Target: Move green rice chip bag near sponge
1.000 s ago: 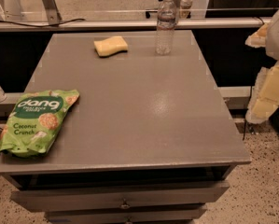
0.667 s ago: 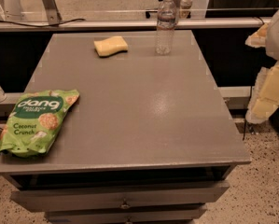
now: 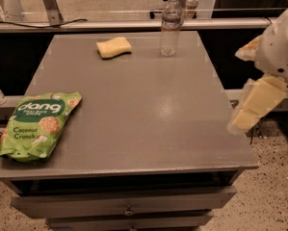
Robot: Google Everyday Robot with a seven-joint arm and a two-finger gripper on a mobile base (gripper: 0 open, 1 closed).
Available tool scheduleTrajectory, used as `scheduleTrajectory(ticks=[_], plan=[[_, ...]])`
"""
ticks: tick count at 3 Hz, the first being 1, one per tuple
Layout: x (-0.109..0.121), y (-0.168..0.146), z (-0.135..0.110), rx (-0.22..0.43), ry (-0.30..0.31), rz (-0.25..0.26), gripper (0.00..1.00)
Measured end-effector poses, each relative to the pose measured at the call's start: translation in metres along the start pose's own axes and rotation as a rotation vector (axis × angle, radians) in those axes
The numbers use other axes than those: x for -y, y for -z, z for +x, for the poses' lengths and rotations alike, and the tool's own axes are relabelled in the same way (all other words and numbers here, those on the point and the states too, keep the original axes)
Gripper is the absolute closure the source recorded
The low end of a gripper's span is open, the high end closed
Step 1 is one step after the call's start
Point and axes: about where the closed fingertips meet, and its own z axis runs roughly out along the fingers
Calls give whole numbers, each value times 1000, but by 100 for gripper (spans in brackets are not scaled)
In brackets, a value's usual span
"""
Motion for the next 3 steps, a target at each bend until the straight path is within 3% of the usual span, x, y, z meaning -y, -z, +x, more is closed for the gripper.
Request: scheduleTrajectory(ticks=[2,3], plan=[[-48,-60,-96,304,36,-90,0],[-76,-85,-138,403,44,-138,0]])
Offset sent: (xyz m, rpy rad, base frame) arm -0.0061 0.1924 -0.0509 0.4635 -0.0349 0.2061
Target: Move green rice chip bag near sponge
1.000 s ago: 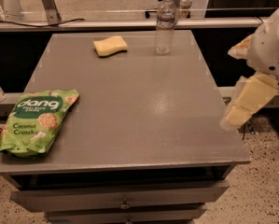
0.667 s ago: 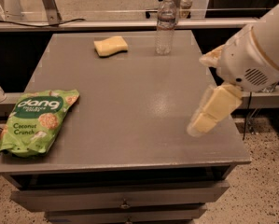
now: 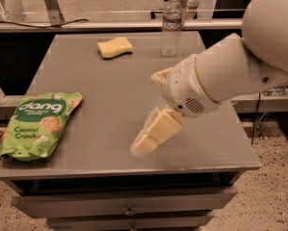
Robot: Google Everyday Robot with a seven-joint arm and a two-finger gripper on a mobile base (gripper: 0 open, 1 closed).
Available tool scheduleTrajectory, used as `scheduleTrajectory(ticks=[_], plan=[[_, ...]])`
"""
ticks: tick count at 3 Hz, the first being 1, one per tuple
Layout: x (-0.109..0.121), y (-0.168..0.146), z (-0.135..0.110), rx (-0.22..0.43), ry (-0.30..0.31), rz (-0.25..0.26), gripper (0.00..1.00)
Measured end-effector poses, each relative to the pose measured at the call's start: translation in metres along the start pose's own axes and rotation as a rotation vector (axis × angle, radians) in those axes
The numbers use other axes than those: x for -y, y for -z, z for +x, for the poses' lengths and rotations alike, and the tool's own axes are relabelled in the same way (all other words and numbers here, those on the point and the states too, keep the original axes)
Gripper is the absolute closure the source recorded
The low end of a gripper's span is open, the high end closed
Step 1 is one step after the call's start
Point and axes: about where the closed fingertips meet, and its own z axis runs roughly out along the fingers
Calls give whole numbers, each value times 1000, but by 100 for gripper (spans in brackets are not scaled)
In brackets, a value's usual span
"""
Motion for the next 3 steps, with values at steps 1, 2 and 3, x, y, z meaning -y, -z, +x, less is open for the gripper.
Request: scheduleTrajectory(ticks=[1,2,3], plan=[[-22,-35,-38,87,-3,-41,0],[-24,-36,-41,93,6,-46,0],[-31,-58,-53,134,38,-63,0]])
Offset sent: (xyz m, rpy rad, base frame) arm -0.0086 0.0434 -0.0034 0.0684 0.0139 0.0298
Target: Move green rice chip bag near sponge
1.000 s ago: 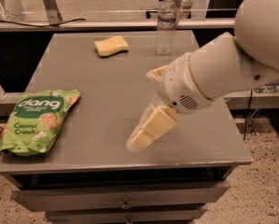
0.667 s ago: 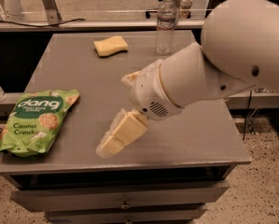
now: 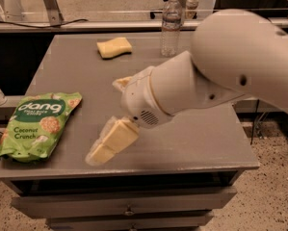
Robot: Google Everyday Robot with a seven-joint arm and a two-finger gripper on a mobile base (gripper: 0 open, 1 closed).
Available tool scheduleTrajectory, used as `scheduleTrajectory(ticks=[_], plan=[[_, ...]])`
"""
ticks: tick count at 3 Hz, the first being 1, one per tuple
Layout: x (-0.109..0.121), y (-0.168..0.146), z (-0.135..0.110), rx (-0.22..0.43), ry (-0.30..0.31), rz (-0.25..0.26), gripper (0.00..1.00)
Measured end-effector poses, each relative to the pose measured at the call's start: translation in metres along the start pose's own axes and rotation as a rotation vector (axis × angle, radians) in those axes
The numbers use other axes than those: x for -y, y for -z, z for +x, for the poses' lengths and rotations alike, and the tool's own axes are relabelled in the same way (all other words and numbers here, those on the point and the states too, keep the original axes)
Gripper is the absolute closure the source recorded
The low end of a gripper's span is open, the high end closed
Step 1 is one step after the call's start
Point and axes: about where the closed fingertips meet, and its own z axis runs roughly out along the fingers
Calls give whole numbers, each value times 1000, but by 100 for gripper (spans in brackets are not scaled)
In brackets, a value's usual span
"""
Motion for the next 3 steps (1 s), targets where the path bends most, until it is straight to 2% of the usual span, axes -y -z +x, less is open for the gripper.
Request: scheduleTrajectory(ticks=[2,3], plan=[[-13,-88,-24,122,10,-34,0],[-14,-116,-37,154,-18,-10,0]])
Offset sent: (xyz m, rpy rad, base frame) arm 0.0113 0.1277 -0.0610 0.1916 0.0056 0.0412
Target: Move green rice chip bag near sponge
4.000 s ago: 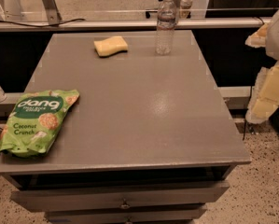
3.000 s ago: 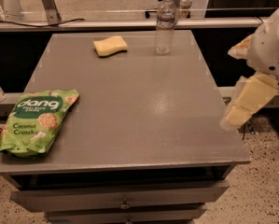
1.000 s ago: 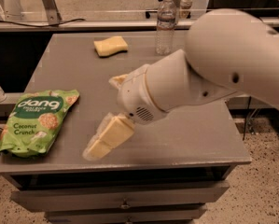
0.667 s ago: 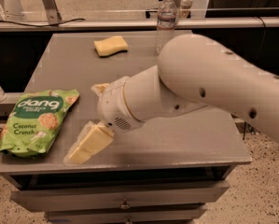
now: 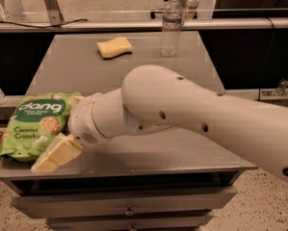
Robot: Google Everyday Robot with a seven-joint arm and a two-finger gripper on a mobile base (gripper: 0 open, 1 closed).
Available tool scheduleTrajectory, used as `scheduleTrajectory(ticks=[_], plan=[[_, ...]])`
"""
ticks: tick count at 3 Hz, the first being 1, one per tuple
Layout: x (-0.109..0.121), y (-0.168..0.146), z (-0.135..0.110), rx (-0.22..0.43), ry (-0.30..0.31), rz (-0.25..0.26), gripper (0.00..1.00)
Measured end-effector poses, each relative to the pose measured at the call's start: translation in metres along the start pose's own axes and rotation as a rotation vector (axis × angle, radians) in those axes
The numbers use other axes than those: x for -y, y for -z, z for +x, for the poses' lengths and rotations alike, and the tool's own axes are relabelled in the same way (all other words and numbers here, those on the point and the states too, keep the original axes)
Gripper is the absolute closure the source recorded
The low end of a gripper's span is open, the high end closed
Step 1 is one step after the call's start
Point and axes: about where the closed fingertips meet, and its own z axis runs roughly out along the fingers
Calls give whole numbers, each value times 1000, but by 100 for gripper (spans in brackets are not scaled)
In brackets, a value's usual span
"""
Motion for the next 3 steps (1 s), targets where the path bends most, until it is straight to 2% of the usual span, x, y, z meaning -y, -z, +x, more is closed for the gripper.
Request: scheduleTrajectory(ticks=[1,2,3], plan=[[0,-19,-9,39,-36,41,0],[0,-30,-15,57,-57,79,18],[2,-31,-17,63,-69,122,41]])
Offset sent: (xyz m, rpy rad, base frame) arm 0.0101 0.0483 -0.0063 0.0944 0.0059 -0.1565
